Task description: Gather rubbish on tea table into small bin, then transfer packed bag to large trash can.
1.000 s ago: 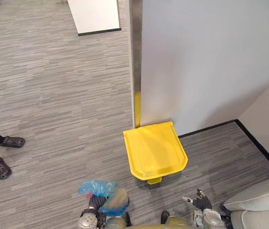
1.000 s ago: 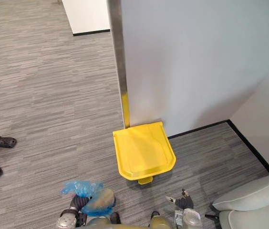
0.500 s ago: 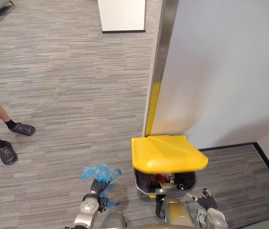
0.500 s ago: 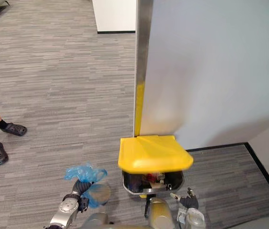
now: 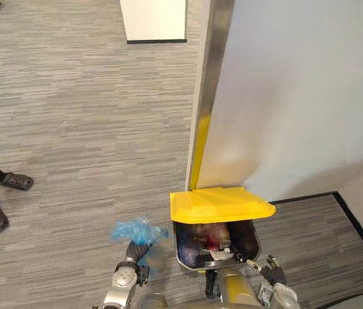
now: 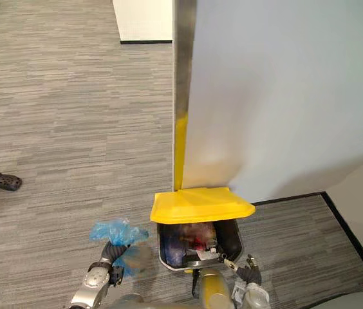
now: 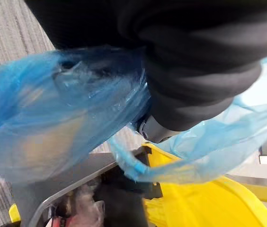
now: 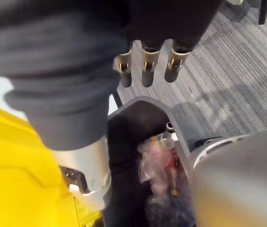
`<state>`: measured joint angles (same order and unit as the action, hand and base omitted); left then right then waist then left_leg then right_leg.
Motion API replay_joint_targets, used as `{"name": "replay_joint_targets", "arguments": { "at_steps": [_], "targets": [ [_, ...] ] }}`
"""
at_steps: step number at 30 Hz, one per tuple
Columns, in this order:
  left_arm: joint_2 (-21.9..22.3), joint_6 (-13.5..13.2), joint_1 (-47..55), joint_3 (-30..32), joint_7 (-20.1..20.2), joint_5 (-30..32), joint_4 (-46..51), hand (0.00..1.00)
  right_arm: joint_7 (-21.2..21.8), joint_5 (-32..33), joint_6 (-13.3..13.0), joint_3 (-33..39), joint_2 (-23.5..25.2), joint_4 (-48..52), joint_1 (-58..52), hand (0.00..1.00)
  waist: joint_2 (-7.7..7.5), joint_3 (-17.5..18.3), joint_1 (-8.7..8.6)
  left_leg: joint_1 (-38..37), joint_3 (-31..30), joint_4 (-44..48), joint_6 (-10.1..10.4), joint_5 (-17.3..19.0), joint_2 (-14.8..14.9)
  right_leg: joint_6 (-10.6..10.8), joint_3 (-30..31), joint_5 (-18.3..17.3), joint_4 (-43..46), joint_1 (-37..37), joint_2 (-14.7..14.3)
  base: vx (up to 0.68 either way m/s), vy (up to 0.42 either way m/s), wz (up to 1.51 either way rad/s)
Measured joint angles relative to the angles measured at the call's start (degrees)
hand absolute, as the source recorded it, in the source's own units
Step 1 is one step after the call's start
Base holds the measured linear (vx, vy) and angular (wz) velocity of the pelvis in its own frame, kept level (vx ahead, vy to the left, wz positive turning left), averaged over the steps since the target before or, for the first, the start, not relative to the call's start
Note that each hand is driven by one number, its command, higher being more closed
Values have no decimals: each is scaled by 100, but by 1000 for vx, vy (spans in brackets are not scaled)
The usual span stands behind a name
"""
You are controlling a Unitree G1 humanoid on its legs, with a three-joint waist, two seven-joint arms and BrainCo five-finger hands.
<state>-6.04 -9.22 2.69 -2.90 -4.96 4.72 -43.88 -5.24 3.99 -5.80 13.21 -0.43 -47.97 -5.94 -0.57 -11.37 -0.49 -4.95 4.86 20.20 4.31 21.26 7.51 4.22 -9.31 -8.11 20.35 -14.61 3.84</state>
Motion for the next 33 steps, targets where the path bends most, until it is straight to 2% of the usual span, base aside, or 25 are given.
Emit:
{"name": "replay_joint_targets", "arguments": {
  "at_steps": [6,7,10,13,19,22,28,33],
  "targets": [
    [-82,-18,2,-380,5,-11,830,100,-5,-94,-17,-1161,-123,341,855,0,96,-78,202,1117,-352,728,-22,-14,-71,-69,-311,64,246,-659,220,-99,-47,35],
    [-89,-16,-3,-417,2,-14,972,100,-19,-201,-48,-1397,-129,450,1240,0,134,-144,275,1353,-357,958,-12,-3,-75,-79,-328,44,411,-822,264,-55,-28,22],
    [-79,-21,-66,-503,-3,-61,1355,100,-110,-309,-60,-1670,-244,564,1863,0,209,-351,297,1746,-400,1329,-19,49,-88,-11,-462,-22,663,-1042,380,-114,-35,37],
    [-92,-75,-195,-557,-21,-189,1604,100,-148,-580,-60,-2016,-431,625,2544,0,276,-657,465,2086,-515,1623,-45,180,-128,-15,-478,-83,845,-1291,459,-134,-29,17],
    [-143,-161,-230,-568,-44,-319,1912,100,-234,-1150,-46,-2430,-1003,660,3333,0,296,-928,464,2454,-643,1766,-22,155,-121,-9,-512,-61,874,-1527,475,-34,-20,10],
    [-238,-247,-261,-597,-45,-426,1983,100,-237,-1371,-30,-2488,-1507,778,3604,0,307,-974,464,2467,-638,1778,-16,114,-78,-31,-518,-28,874,-1530,434,64,4,-2],
    [-469,-408,-216,-669,-15,-612,2430,100,-242,-1370,-36,-2475,-2357,1117,3915,0,307,-1062,448,2461,-604,1777,-24,118,-140,-38,-481,-26,879,-1532,446,42,15,0],
    [-621,-468,-105,-792,50,-640,2468,100,-235,-1349,-45,-2458,-2560,1122,3924,0,305,-1063,434,2429,-567,1821,-71,145,-147,-42,-436,-27,920,-1518,449,-29,-2,-2]
  ]
}}
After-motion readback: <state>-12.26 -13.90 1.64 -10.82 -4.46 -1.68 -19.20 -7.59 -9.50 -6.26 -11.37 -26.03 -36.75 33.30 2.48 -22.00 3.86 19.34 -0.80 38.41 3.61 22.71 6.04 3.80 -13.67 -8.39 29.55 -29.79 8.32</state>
